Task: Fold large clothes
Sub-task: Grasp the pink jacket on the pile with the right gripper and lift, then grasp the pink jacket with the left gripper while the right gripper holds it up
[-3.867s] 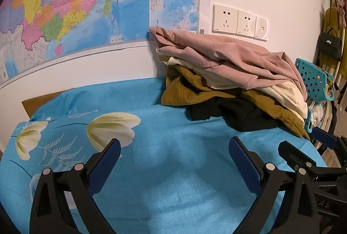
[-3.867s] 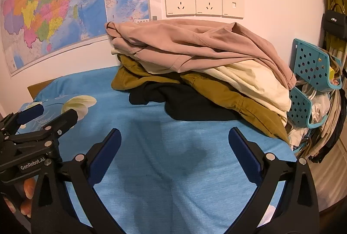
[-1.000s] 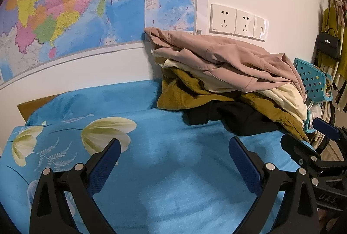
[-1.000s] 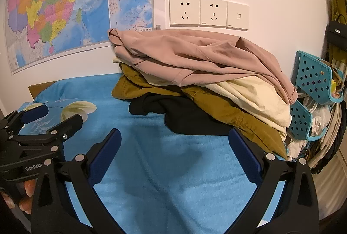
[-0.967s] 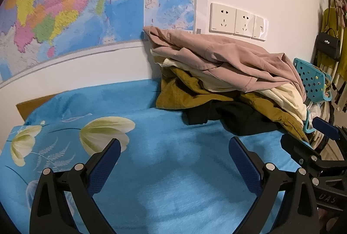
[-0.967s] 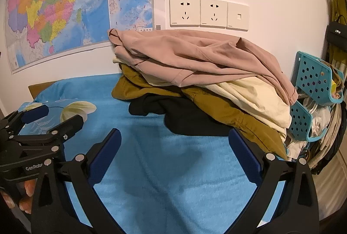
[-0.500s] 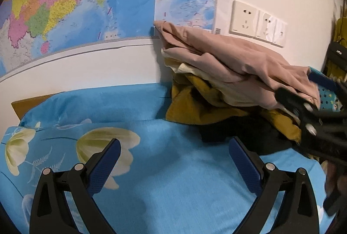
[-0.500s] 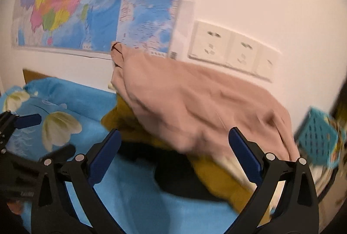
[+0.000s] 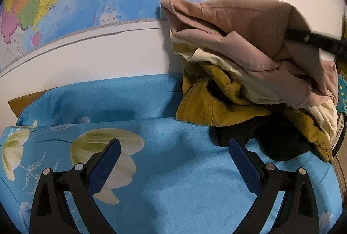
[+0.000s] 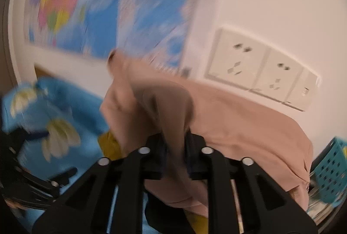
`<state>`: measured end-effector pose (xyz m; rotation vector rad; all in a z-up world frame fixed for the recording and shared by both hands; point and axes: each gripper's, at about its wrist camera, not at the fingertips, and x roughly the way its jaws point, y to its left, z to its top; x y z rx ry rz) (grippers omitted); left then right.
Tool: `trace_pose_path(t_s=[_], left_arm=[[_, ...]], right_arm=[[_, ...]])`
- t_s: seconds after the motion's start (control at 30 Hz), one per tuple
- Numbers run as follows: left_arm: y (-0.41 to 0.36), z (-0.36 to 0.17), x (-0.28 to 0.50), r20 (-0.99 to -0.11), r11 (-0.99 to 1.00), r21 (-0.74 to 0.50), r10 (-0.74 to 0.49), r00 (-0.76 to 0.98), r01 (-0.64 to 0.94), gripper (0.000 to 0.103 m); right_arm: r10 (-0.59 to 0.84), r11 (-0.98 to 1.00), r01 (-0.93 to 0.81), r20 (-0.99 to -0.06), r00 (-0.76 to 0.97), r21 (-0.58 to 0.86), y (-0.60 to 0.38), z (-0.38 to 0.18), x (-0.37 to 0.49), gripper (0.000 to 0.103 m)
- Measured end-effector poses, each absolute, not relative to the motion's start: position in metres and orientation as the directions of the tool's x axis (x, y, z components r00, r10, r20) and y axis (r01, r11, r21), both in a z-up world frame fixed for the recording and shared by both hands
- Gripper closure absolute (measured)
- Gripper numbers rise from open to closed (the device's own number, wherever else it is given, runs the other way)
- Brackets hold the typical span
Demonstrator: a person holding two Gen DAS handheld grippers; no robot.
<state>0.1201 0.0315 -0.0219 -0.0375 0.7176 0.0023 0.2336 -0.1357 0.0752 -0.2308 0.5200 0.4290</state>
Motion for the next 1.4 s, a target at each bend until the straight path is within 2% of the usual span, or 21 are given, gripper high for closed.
trace_pose_path(t_s=[0.03, 0.07, 0.1, 0.13, 0.17, 0.33, 0.37, 0.4, 0.43, 0.6, 0.73, 0.87, 0.97, 1.2, 1.33, 1.37, 1.4], left_arm=[[0.031, -0.022, 0.122, -0.658, 0.999, -0.032, -0.011, 0.753, -0.014, 0.007], [0.031, -0.023, 0.123, -0.659, 0.999, -0.032, -0.01, 0.752, -0.014, 0.007], [0.031, -0.023, 0.124, -0.657, 0.999, -0.033, -0.012, 0.754, -0.012, 0.007], [0.031, -0.023, 0.125, -0.655, 0.999, -0.032, -0.013, 0.756, -0.01, 0.007], [0.03, -0.022, 0.126, -0.654, 0.999, -0.03, -0.012, 0.756, -0.01, 0.007], [0.034, -0.023, 0.129, -0.655, 0.999, -0.036, -0.012, 0.756, -0.016, 0.007], [0.033, -0.023, 0.13, -0.656, 0.999, -0.036, -0.012, 0.755, -0.015, 0.007], [0.033, -0.023, 0.132, -0.657, 0.999, -0.033, -0.01, 0.753, -0.016, 0.007], [0.034, -0.022, 0.132, -0.655, 0.999, -0.031, -0.009, 0.755, -0.015, 0.007], [0.03, -0.014, 0.135, -0.626, 0.999, -0.032, -0.039, 0.779, 0.025, 0.007], [0.02, 0.001, 0.138, -0.576, 0.991, -0.052, -0.127, 0.808, 0.119, 0.007], [0.009, 0.013, 0.138, -0.515, 0.97, -0.097, -0.24, 0.823, 0.221, 0.007], [-0.005, 0.009, 0.139, -0.48, 0.918, -0.201, -0.396, 0.782, 0.342, 0.007], [-0.038, 0.013, 0.152, -0.439, 0.891, -0.214, -0.454, 0.775, 0.401, 0.007], [-0.061, 0.031, 0.161, -0.405, 0.884, -0.141, -0.462, 0.789, 0.446, 0.007], [-0.067, 0.034, 0.168, -0.404, 0.863, -0.151, -0.499, 0.767, 0.482, 0.018], [-0.069, 0.035, 0.174, -0.403, 0.855, -0.156, -0.513, 0.758, 0.495, 0.047]], right_arm=[[0.363, 0.883, -0.465, -0.533, 0.764, -0.066, -0.139, 0.075, 0.238, 0.089], [0.353, 0.881, -0.467, -0.558, 0.751, -0.07, -0.138, 0.071, 0.243, 0.08], [0.318, 0.881, -0.459, -0.575, 0.754, -0.116, -0.131, 0.066, 0.246, 0.055], [0.28, 0.876, -0.449, -0.573, 0.77, -0.175, -0.123, 0.06, 0.246, 0.046], [0.263, 0.869, -0.449, -0.571, 0.777, -0.21, -0.116, 0.056, 0.246, 0.043], [0.235, 0.847, -0.452, -0.564, 0.792, -0.281, -0.101, 0.05, 0.257, 0.049], [0.254, 0.835, -0.48, -0.584, 0.771, -0.271, -0.101, 0.05, 0.26, 0.067], [0.28, 0.828, -0.506, -0.603, 0.747, -0.242, -0.102, 0.053, 0.262, 0.096], [0.285, 0.829, -0.509, -0.607, 0.742, -0.233, -0.103, 0.057, 0.265, 0.098], [0.377, 0.863, -0.489, -0.483, 0.79, -0.128, -0.144, 0.133, 0.245, 0.098], [0.405, 0.89, -0.455, -0.395, 0.825, -0.038, -0.193, 0.193, 0.231, 0.098], [0.401, 0.907, -0.42, -0.354, 0.845, 0.024, -0.23, 0.235, 0.223, 0.098], [0.408, 0.909, -0.412, -0.314, 0.857, 0.057, -0.244, 0.254, 0.21, 0.098], [0.417, 0.908, -0.413, -0.24, 0.876, 0.072, -0.264, 0.283, 0.179, 0.098], [0.417, 0.908, -0.417, -0.194, 0.888, 0.043, -0.266, 0.305, 0.156, 0.099], [0.415, 0.909, -0.415, -0.185, 0.891, 0.038, -0.267, 0.309, 0.151, 0.099], [0.415, 0.909, -0.415, -0.173, 0.893, 0.037, -0.269, 0.313, 0.145, 0.099]])
